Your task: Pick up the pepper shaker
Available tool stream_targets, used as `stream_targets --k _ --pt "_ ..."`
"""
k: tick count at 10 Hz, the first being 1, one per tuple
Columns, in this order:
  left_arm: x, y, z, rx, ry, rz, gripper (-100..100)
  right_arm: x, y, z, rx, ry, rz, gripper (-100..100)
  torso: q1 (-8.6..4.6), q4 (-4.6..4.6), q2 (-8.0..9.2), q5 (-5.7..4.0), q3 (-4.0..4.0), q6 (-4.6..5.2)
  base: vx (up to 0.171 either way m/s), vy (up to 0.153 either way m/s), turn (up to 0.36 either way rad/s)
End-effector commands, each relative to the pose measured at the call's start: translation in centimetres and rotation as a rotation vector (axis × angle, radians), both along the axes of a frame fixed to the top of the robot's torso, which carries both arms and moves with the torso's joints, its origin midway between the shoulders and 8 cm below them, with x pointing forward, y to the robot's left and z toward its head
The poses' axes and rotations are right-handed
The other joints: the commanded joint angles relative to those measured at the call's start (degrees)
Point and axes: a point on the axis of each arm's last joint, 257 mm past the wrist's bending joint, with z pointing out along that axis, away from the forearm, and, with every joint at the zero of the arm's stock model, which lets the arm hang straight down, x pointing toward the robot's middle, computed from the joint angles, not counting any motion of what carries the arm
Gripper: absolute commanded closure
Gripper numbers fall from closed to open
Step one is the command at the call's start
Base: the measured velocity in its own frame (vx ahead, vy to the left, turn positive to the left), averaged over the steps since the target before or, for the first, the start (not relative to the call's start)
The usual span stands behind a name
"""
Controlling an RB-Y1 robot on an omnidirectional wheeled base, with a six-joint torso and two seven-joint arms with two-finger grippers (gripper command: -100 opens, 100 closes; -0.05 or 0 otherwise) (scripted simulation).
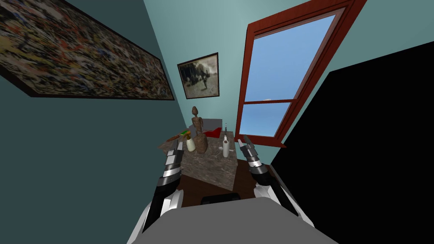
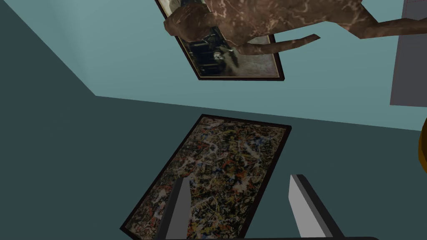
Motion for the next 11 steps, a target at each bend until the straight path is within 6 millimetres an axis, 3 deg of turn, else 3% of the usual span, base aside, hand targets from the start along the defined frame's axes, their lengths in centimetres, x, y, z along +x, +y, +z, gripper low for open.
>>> stream_targets --k 1,4,5,6,7,8,9,10,11 --pt "0.0 0.0 0.0 0.000 0.000 0.000 0 -0.1 0.4 -1.0 -0.014 0.024 0.034 -100 0.00 0.00 0.00 0.00 0.00 0.00 -0.024 0.015 0.029" --pt "0.0 0.0 0.0 0.000 0.000 0.000 0 -0.1 1.6 -4.3 -0.004 0.104 0.112 -100 -0.05 0.00 -0.04 -0.01 -0.02 0.02 -0.020 0.012 0.062" --pt "0.0 0.0 0.0 0.000 0.000 0.000 0 -0.2 1.6 -4.5 -0.021 0.108 0.119 -100 -0.04 -0.01 -0.04 -0.01 -0.02 0.00 -0.016 0.012 0.050" --pt "0.0 0.0 0.0 0.000 0.000 0.000 0 -0.3 2.0 -6.3 -0.010 0.152 0.152 -100 -0.05 -0.01 -0.04 0.00 -0.02 0.02 -0.022 0.011 0.108" --pt "0.0 0.0 0.0 0.000 0.000 0.000 0 -0.4 2.0 -6.5 -0.029 0.157 0.160 -100 -0.05 0.00 -0.02 -0.01 -0.01 0.01 -0.022 0.007 0.054" --pt "0.0 0.0 0.0 0.000 0.000 0.000 0 -0.6 2.4 -8.4 -0.022 0.205 0.190 -100 -0.07 0.00 -0.03 -0.01 -0.01 0.02 -0.021 0.011 0.085" --pt "0.0 0.0 0.0 0.000 0.000 0.000 0 -0.7 2.3 -8.6 -0.039 0.210 0.196 -100 -0.05 -0.01 -0.04 -0.01 -0.02 0.00 -0.016 0.010 0.062" --pt "0.0 0.0 0.0 0.000 0.000 0.000 0 -0.9 2.6 -10.6 -0.028 0.259 0.221 -100 -0.06 0.00 -0.05 -0.01 -0.02 0.02 -0.018 0.012 0.148" --pt "0.0 0.0 0.0 0.000 0.000 0.000 0 -1.1 2.4 -10.9 -0.058 0.267 0.232 -100 -0.06 -0.01 -0.05 -0.01 -0.03 0.00 -0.016 0.006 0.067"
